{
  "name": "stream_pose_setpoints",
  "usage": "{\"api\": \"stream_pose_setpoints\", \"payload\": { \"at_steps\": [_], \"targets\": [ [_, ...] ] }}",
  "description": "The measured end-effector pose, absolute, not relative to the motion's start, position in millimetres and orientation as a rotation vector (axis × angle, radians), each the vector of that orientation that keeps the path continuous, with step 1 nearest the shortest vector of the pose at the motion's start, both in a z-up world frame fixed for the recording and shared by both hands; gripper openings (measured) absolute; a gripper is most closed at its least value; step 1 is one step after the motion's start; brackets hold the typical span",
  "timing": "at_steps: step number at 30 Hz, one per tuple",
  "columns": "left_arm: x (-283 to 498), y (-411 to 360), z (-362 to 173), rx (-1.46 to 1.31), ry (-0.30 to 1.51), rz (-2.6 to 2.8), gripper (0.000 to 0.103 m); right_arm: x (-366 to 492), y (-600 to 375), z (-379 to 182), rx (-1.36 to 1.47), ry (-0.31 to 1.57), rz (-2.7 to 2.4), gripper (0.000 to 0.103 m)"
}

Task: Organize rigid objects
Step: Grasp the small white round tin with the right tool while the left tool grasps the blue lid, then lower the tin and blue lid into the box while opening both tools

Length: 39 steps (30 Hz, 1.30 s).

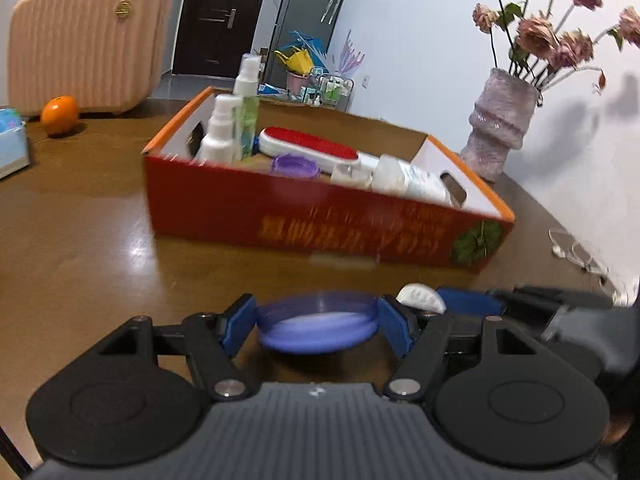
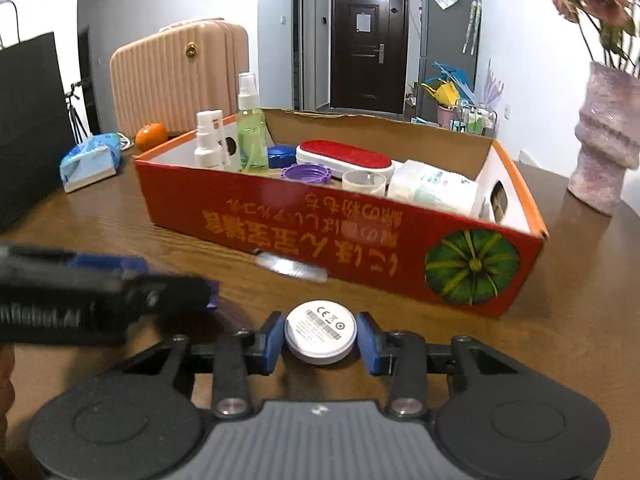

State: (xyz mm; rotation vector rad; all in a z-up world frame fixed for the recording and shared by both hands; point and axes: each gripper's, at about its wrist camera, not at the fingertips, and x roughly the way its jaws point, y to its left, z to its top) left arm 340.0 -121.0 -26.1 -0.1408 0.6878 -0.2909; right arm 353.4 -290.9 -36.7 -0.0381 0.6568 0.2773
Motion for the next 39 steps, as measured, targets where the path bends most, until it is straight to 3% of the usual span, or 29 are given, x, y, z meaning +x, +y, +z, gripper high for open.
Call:
{"api": "stream_pose_setpoints", "payload": {
  "at_steps": [14,26,28,29,39],
  "targets": [
    [241.1,-118.6,-31.9,0.067,0.664,-0.334,0.068,248.8,-285.2,-35.4,-0.071,0.681,0.299,0.039],
    [236.5,-118.1,-33.0,0.056,0.696,-0.355,0.078,231.2,-286.4,-30.2,-0.083,0.67,0.278,0.039],
    [240.4,-115.6,-35.3,0.034,0.718,-0.366,0.075,232.7,-285.7,-30.7,-0.084,0.675,0.285,0.038],
    [240.3,-114.7,-34.9,0.03,0.713,-0.363,0.068,232.8,-285.4,-30.3,-0.085,0.675,0.289,0.038],
    [280.0,-112.7,10.8,-0.009,0.582,-0.412,0.067,263.0,-302.2,7.0,-0.065,0.535,0.275,0.038]
  ]
}}
